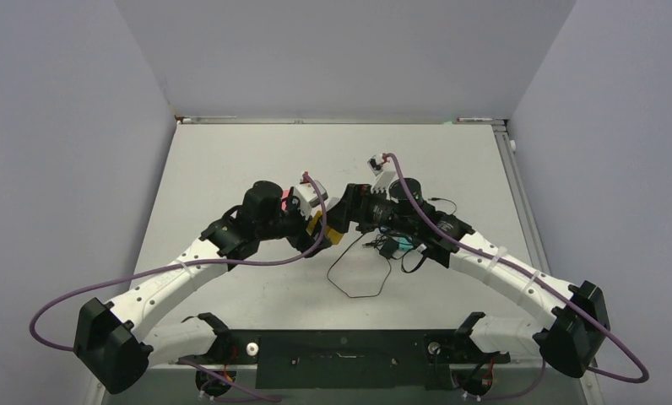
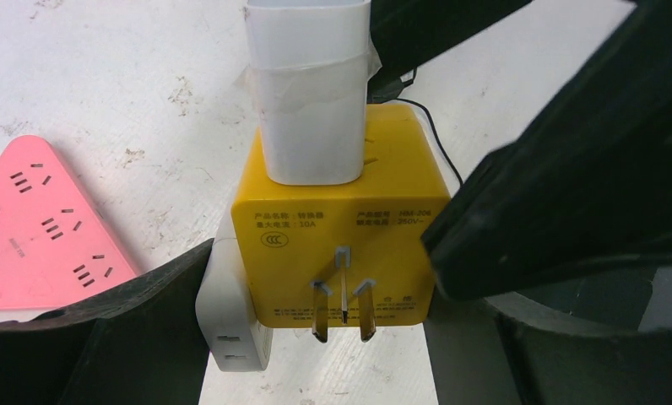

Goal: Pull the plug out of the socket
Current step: Place the plug at the center of the board, then remove the plug from the socket.

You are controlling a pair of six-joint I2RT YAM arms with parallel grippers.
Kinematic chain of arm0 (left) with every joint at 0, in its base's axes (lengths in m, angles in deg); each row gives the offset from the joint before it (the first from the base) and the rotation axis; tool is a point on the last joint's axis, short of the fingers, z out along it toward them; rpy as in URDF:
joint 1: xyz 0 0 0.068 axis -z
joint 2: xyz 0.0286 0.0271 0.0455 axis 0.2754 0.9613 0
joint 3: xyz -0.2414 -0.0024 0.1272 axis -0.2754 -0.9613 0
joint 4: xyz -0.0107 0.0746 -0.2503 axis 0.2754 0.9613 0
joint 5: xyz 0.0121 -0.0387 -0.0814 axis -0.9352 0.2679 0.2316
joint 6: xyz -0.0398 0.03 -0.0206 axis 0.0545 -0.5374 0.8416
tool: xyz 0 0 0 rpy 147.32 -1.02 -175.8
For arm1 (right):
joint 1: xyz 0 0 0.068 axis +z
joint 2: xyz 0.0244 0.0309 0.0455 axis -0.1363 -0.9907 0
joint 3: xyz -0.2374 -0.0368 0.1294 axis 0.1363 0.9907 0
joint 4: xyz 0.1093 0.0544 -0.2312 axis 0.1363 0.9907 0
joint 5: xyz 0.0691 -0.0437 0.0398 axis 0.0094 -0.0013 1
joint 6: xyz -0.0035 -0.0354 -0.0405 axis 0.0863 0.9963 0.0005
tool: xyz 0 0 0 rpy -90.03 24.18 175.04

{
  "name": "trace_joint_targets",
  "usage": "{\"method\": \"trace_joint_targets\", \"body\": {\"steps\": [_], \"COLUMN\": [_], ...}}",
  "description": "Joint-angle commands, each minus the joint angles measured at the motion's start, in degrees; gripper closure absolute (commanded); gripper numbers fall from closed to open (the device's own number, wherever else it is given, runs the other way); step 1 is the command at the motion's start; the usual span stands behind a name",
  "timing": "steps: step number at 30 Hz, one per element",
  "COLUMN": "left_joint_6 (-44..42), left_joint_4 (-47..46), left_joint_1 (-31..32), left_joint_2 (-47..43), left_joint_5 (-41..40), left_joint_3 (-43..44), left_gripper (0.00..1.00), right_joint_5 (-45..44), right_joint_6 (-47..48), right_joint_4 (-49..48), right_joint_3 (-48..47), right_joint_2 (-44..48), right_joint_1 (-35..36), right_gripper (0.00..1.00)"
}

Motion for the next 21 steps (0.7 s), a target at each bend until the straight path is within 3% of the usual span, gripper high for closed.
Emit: {"method": "trace_joint_targets", "body": {"steps": [1, 12, 21], "left_joint_6": [-0.52, -0.87, -1.06], "left_joint_4": [-3.28, -3.14, -3.06], "left_joint_1": [0.32, 0.33, 0.28], "left_joint_2": [-1.18, -1.02, -1.01], "left_joint_5": [0.04, -0.21, -0.16], "left_joint_3": [1.93, 1.93, 1.90], "left_gripper": [1.00, 1.00, 1.00], "right_joint_5": [-3.18, -9.72, -12.28], "right_joint_6": [-0.49, -2.19, -4.23], "right_joint_4": [-3.04, -3.66, -5.20], "right_joint_3": [-2.03, -3.76, -2.90], "right_joint_2": [-1.42, -3.42, -2.97], "right_joint_1": [2.05, 2.90, 2.83], "right_gripper": [0.17, 0.40, 0.49]}}
